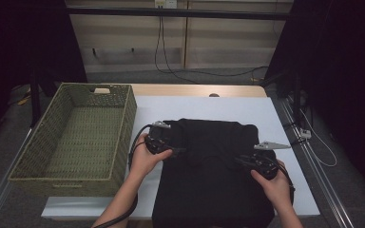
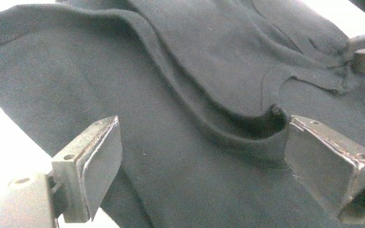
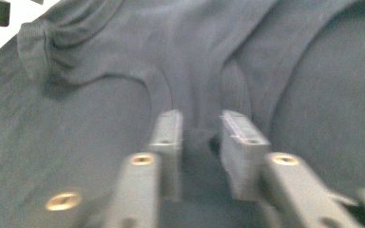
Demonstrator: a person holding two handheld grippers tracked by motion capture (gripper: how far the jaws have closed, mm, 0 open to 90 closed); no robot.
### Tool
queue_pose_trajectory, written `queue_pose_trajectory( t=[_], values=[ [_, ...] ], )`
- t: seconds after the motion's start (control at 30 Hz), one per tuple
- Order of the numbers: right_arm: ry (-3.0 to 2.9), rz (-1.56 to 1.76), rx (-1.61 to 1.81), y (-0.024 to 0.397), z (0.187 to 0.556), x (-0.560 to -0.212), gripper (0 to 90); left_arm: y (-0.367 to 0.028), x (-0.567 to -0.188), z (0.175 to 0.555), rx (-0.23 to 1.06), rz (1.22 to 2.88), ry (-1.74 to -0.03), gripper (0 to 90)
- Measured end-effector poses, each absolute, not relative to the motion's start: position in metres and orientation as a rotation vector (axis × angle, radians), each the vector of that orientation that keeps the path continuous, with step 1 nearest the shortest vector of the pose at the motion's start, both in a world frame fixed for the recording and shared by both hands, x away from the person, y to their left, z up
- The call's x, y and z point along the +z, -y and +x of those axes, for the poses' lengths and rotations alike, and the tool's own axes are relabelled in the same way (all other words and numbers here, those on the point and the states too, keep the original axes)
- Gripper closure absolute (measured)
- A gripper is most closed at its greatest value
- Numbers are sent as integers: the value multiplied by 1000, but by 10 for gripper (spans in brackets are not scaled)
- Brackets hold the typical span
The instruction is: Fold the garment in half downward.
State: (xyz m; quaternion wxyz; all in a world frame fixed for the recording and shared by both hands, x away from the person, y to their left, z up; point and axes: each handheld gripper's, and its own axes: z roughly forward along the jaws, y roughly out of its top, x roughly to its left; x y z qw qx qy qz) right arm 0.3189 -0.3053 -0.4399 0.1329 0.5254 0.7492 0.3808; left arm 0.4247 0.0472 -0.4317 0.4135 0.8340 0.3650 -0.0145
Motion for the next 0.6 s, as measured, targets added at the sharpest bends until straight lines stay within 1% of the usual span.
queue_pose_trajectory(
  t=[0.03,0.1,0.33,0.53,0.6],
  values=[
    [-2181,1533,1104,308,318,-440,792,-46,-431,424,-38,2092,-917,136],
    [-2173,1553,1124,312,317,-442,824,-45,-430,424,-43,2094,-902,146],
    [-2180,1559,1098,311,315,-447,841,-36,-425,420,-63,2096,-846,203],
    [-2182,1555,1083,309,312,-450,839,-25,-424,417,-95,2104,-803,321],
    [-2180,1553,1084,309,311,-451,837,-19,-425,416,-107,2109,-789,406]
  ],
)
